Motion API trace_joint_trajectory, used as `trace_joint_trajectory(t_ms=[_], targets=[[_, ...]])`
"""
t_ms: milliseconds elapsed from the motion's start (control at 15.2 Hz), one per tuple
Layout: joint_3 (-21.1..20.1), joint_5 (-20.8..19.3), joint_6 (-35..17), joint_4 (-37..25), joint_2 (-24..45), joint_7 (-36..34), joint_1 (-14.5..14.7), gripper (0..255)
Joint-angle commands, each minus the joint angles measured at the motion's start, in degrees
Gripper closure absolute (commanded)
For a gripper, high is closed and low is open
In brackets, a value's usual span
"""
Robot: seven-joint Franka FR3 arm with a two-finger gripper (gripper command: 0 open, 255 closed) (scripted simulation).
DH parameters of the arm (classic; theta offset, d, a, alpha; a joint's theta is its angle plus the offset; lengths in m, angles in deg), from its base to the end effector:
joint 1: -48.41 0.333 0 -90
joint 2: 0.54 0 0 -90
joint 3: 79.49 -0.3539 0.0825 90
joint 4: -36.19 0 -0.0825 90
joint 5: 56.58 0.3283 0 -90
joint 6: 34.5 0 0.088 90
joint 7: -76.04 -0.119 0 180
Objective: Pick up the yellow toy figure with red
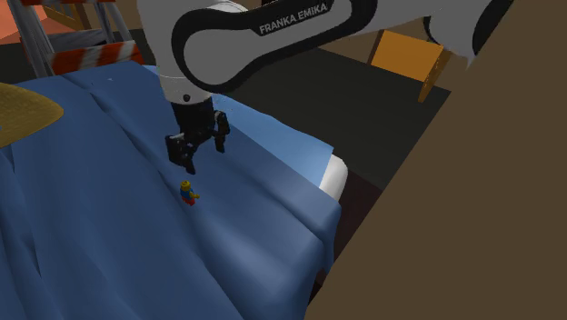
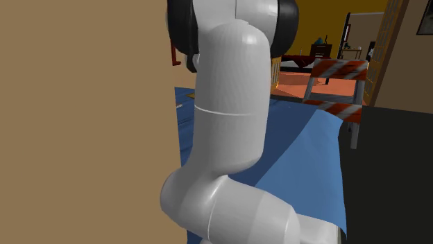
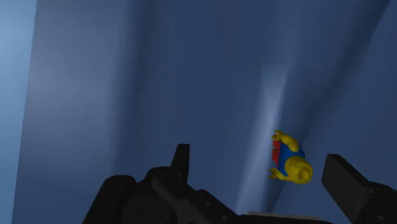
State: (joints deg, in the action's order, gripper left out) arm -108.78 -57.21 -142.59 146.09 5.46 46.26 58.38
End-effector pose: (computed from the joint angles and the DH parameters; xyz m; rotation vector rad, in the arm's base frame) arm 0.4084 0.3211 0.4840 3.0886 0.2637 -0.1931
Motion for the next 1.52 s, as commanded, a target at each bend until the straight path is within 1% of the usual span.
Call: trace_joint_trajectory(t_ms=[0, 198, 660, 792, 858, 1452], targets=[[-0.65, -2.43, 0.07, -4.04, 4.98, -2.34, 1.5, 0], [-0.92, -5.61, 0.62, -9.82, 11.65, -5.18, 4.25, 0], [-0.37, -6.73, -4.06, -6.9, 13.66, -5.75, 4.61, 0], [-0.32, -6.84, -4.44, -6.69, 13.85, -5.81, 4.65, 0], [-0.37, -6.78, -4.41, -6.61, 13.72, -5.83, 4.65, 255], [-0.32, -6.84, -4.44, -6.69, 13.85, -5.81, 4.65, 255]])
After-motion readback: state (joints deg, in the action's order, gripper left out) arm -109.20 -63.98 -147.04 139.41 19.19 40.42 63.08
